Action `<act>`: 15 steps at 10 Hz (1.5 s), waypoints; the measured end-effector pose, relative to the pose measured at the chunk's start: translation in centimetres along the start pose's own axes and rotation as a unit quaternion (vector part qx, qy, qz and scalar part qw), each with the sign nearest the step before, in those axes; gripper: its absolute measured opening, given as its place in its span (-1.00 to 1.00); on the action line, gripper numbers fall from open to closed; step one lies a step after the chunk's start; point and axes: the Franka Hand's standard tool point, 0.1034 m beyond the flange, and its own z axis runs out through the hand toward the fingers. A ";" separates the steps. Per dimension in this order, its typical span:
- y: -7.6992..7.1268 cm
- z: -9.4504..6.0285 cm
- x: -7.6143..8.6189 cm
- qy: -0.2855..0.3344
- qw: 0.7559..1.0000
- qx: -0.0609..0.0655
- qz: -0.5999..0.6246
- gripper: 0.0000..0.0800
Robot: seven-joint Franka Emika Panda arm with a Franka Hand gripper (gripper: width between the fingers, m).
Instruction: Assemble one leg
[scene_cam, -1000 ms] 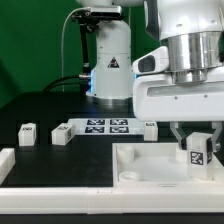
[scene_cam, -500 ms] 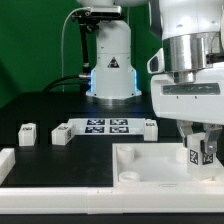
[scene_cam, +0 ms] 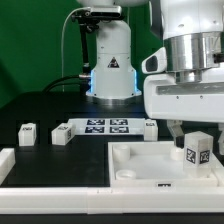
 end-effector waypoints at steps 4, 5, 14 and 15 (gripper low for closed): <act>0.3 0.2 -0.4 -0.006 0.954 -0.017 -0.298 0.62; 0.3 0.2 -0.6 -0.011 0.937 -0.022 -0.348 0.62; 0.3 0.1 -0.7 -0.027 0.859 -0.035 -0.510 -0.27; 0.3 0.1 -0.8 -0.027 0.865 -0.035 -0.500 -0.27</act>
Offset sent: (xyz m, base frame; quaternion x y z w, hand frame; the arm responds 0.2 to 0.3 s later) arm -0.0050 0.0069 -0.0007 -0.0177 -0.0399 -0.3649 0.9300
